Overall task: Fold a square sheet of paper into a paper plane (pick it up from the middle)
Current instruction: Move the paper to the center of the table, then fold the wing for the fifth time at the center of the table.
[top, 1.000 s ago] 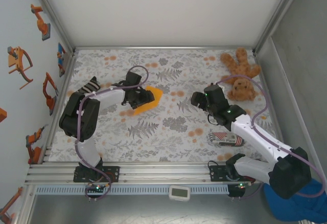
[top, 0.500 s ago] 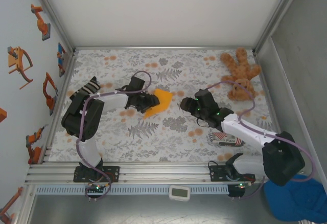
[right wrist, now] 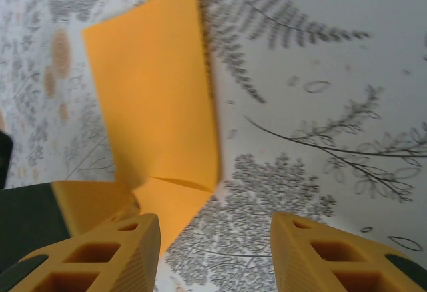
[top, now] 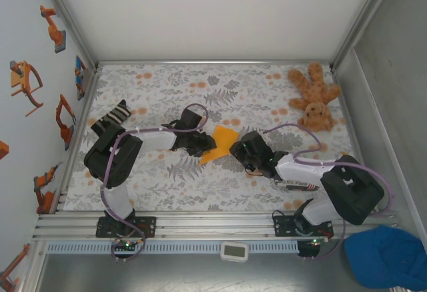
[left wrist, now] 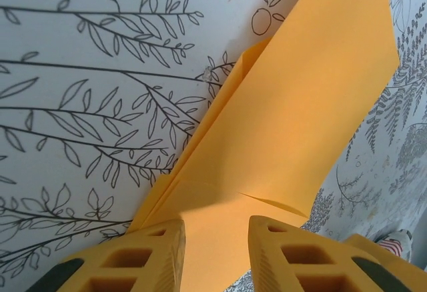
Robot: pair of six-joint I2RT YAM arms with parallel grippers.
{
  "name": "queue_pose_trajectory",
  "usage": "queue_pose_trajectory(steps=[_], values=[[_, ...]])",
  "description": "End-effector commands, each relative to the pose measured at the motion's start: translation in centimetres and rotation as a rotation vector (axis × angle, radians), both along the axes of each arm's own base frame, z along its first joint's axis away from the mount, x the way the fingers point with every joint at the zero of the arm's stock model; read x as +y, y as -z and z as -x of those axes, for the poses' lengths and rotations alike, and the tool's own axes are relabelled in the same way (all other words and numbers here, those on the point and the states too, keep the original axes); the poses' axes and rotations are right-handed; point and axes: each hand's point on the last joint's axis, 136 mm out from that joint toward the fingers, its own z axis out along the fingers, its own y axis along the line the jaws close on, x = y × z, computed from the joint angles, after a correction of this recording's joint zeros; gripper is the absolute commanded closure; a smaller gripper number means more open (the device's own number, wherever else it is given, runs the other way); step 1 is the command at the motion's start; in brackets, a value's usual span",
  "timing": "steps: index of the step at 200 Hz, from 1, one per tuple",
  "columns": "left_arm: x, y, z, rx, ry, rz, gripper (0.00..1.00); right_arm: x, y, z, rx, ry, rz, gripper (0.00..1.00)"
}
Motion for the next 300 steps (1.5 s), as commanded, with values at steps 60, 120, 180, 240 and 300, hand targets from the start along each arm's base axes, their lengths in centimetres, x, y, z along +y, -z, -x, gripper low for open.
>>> queue_pose_trajectory(steps=[60,120,180,240,300], values=[[1.3,0.8,1.0,0.042,-0.022,-0.058,0.72,2.7,0.7,-1.7,0.01,0.045,-0.131,0.57],[1.4,0.7,1.1,0.039,-0.015,-0.061,0.73,4.2,0.9,-2.4,-0.003,0.025,-0.19,0.65],[1.5,0.4,1.0,0.03,-0.01,-0.067,0.73,4.4,0.3,-3.2,-0.056,0.024,-0.199,0.75],[0.5,-1.9,0.5,-0.045,0.067,-0.029,0.71,4.0,0.0,-3.3,-0.069,0.026,-0.17,0.98],[1.0,-6.0,-0.5,-0.362,0.197,-0.022,0.58,2.1,-3.3,-3.7,-0.132,0.055,-0.106,1.0]])
